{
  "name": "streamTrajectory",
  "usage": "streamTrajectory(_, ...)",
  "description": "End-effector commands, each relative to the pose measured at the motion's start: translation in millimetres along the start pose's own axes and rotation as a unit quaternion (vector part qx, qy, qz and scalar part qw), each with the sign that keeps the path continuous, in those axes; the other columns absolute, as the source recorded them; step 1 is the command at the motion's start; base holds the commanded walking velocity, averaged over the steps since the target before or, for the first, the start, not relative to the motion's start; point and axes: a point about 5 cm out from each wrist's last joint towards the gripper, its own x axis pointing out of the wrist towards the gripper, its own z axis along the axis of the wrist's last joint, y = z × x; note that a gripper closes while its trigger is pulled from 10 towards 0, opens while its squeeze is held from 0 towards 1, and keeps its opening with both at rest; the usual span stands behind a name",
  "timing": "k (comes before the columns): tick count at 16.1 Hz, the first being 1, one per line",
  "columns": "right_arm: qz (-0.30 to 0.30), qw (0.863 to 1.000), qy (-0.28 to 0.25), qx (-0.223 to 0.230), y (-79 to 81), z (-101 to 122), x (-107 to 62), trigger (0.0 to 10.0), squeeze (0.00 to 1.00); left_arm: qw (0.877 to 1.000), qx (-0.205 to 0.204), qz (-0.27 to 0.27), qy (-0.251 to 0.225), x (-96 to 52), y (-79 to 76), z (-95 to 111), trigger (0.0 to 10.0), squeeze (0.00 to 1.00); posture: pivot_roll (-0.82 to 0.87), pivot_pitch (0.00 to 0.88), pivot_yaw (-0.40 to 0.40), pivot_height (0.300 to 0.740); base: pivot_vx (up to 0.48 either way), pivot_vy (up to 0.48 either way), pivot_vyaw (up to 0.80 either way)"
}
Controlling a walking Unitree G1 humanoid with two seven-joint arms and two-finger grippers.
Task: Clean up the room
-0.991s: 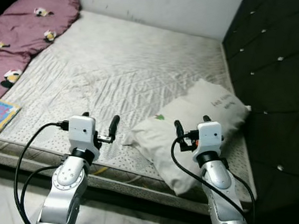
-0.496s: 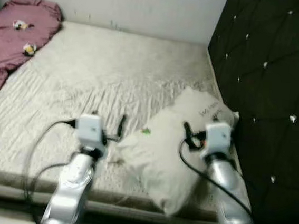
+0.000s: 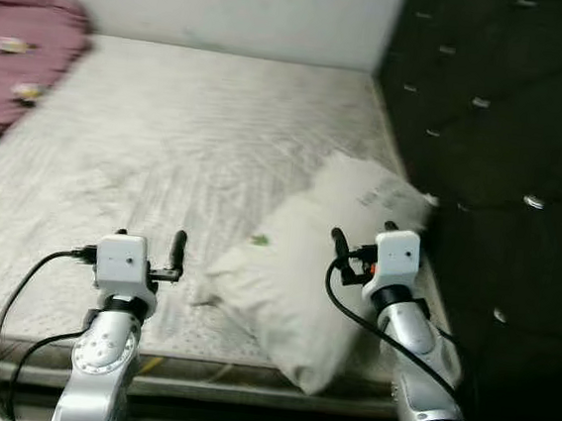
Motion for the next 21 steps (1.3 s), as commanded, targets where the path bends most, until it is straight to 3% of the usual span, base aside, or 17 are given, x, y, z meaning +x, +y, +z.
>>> streamTrajectory(1,-0.004,1.0,-0.006,0.001,-0.4,2,2.3,10.0,0.0,1.0,0.008,0.002,-0.003,0.9,0.8,1,10.0,0.0,0.01,0.0,-0.036,0.74,0.0,0.0,0.0)
streamTrajectory(5,0.001,1.0,-0.007,-0.001,-0.4,4,3.6,10.0,0.0,1.0,0.002,-0.008,-0.013,6.1,4.1,7,10.0,0.0,0.01,0.0,-0.045,0.74,0.0,0.0,0.0)
streamTrajectory(14,-0.002,1.0,-0.007,-0.001,-1.1,4,4.6,10.0,0.0,1.0,-0.002,-0.013,-0.021,7.7,-1.0,11,10.0,0.0,0.01,0.0,-0.046,0.74,0.0,-0.325,0.0)
streamTrajectory(21,-0.001,1.0,-0.005,-0.003,-0.2,4,4.7,10.0,0.0,1.0,-0.016,-0.001,-0.026,7.9,-0.9,11,10.0,0.0,0.01,0.0,-0.044,0.74,0.0,0.0,0.0)
